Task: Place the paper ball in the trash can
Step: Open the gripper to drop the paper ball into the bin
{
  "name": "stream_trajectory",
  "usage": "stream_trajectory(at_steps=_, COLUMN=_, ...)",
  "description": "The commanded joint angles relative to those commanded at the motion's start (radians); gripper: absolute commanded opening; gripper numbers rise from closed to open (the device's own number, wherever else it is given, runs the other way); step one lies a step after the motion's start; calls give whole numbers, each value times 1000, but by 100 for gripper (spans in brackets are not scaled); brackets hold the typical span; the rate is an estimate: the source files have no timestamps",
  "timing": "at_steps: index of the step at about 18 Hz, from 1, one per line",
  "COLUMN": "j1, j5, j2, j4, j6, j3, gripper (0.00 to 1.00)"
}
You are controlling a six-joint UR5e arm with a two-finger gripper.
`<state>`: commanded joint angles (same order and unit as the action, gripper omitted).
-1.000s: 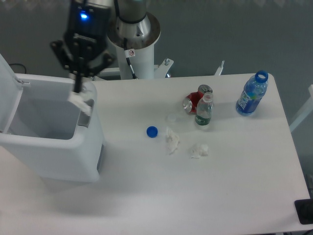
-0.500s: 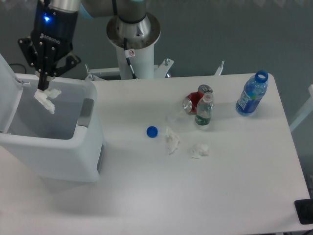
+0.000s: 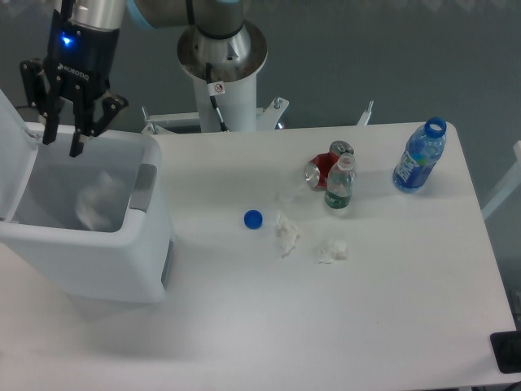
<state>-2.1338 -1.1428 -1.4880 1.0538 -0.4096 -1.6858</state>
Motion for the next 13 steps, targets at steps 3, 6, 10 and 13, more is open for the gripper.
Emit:
stream_trajectory(at_steps=3, j1=-6, j5=-3, j2=0, j4=-2, j6=-2, j3=5, gripper=100)
stream_trajectory(at_steps=6, j1=-28, j5=-5, j2=0, j4=-2, j6=-3, j3=12, gripper=100)
stream_trajectory(at_steps=10, j1=-46, j5=-6, j2=-3, j4=-3, j6=-18, j3=23, gripper=100)
stream_trajectory(at_steps=13, j1=-72, j5=-6, j2=-2, j4=-3, j6=-38, j3=25, gripper=100)
